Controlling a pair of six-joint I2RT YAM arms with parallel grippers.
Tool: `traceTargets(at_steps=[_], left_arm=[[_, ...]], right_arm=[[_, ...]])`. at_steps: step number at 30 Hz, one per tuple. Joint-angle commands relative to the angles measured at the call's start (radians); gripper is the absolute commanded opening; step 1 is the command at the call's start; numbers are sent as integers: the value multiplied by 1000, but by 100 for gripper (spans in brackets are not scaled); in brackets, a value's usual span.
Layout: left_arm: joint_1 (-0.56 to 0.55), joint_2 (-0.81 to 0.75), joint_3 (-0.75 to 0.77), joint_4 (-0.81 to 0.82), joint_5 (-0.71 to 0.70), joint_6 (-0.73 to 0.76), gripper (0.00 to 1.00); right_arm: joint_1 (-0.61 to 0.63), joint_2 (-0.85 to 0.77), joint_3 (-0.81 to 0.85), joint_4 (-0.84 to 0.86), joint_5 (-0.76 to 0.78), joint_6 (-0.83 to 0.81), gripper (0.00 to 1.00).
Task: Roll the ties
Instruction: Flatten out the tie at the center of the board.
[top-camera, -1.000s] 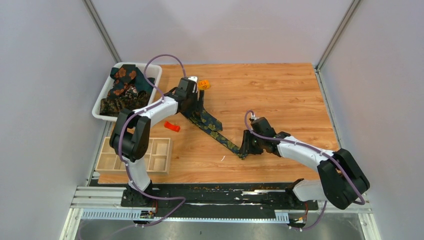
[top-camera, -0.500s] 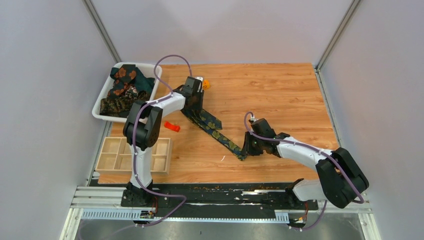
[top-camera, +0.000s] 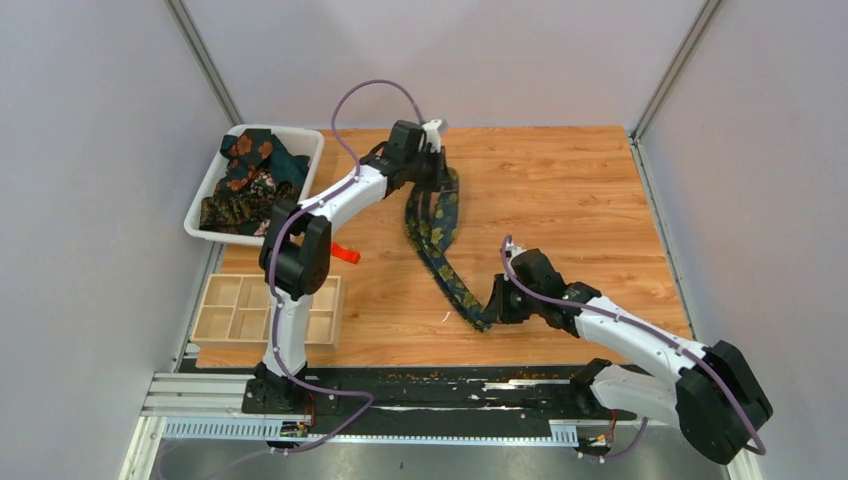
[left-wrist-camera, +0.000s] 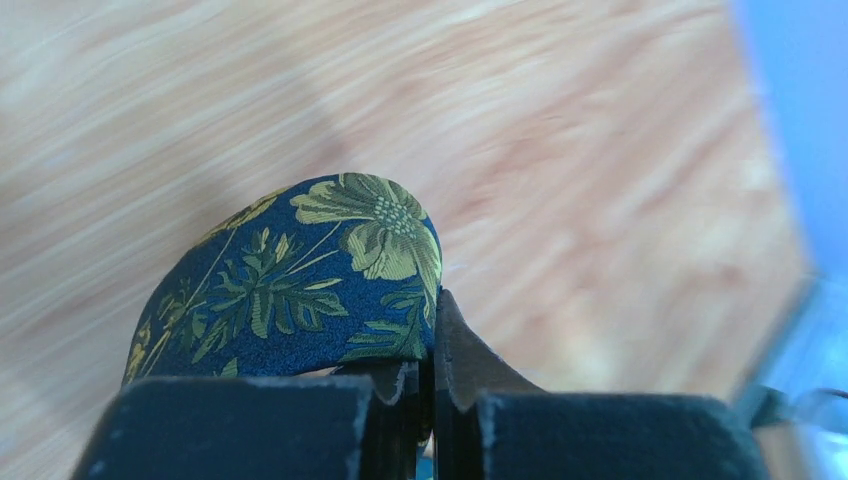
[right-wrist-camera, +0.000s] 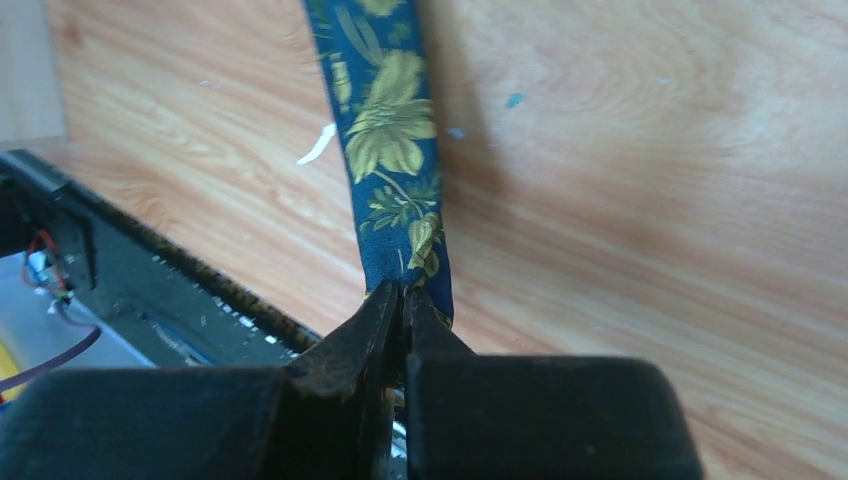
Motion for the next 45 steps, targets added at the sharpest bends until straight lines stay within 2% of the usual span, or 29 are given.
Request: traceTargets(at_steps=[1, 4, 7, 8, 10, 12, 14, 16, 19, 26, 30, 32, 37, 41, 45], left_arm=[[-54, 66, 160, 166, 334, -181, 3], [-54, 137, 203, 422, 489, -468, 5], [-51, 284, 361, 477, 554, -654, 12], [-46, 333, 414, 462, 557, -696, 20], [-30, 402, 482, 474, 560, -774, 45], [-10, 423, 470, 535, 552, -850, 62], [4, 409, 433, 572, 544, -890, 72], [7, 375, 399, 561, 540, -870, 87], [8, 316, 387, 435, 518, -754, 99], [10, 122, 313, 88, 396, -488, 100], [9, 7, 295, -167, 249, -303, 100], [9, -65, 243, -231, 176, -244, 100], [2, -273, -25, -248, 52, -179, 100], [-43, -422, -239, -243, -26, -143, 100], [-46, -506, -398, -204, -61, -165, 100]], right_arm=[[59, -99, -2, -41, -3, 67, 0], [126, -131, -3, -38, 25, 107, 0], [199, -120, -6, -8, 44, 143, 6], [232, -110, -1, 2, 43, 148, 11], [276, -82, 22, 4, 47, 143, 27], [301, -58, 68, -48, 63, 114, 44], [309, -49, 127, -120, 96, 80, 58], [309, -61, 181, -190, 154, 49, 69], [309, -94, 271, -276, 243, 3, 78], [307, -137, 392, -331, 427, -117, 79], [305, -164, 412, -308, 539, -164, 78], [299, -182, 415, -278, 582, -187, 78], [246, -187, 439, -200, 614, -223, 82], [147, -127, 460, -149, 489, -234, 83], [89, -41, 471, -86, 366, -268, 84]])
